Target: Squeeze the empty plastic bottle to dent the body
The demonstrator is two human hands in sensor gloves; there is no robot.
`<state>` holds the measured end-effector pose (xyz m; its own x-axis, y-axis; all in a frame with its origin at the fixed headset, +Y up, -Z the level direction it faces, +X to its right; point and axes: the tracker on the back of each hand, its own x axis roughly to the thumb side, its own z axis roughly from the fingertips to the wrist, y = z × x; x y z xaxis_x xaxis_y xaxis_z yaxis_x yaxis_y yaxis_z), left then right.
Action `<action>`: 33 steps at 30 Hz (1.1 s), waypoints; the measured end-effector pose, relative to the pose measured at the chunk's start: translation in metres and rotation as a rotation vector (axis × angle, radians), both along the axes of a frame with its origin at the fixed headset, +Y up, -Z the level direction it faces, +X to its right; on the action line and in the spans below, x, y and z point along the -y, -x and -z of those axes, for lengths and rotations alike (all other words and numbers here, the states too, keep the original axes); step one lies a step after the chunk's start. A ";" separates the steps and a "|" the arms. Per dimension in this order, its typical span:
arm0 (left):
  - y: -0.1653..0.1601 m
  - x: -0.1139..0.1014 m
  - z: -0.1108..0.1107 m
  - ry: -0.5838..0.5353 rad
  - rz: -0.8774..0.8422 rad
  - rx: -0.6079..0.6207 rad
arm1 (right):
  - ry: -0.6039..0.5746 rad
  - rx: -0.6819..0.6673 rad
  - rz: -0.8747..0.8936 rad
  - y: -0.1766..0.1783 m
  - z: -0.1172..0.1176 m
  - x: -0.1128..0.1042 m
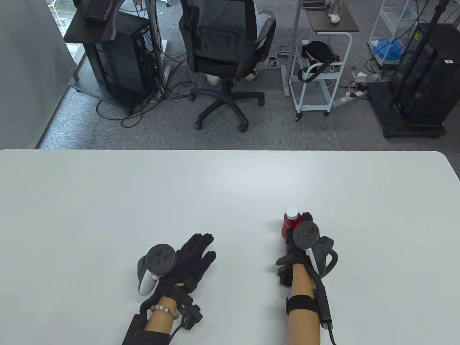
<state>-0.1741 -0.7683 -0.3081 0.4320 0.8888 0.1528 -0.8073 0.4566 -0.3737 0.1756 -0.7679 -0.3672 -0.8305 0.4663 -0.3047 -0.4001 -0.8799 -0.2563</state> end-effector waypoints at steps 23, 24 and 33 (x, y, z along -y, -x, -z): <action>-0.009 -0.006 -0.006 -0.050 0.044 0.039 | -0.178 -0.189 0.061 0.010 -0.069 -0.068; -0.010 -0.006 -0.007 -0.054 0.049 0.040 | -0.194 -0.206 0.061 0.015 -0.071 -0.070; -0.016 -0.007 -0.009 -0.083 0.102 0.056 | -0.314 -0.419 0.007 0.068 -0.094 -0.069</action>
<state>-0.1581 -0.7612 -0.2994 0.5082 0.8240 0.2506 -0.7340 0.5666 -0.3745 0.1073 -0.6990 -0.2727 -0.8475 0.4879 0.2088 -0.5307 -0.7832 -0.3240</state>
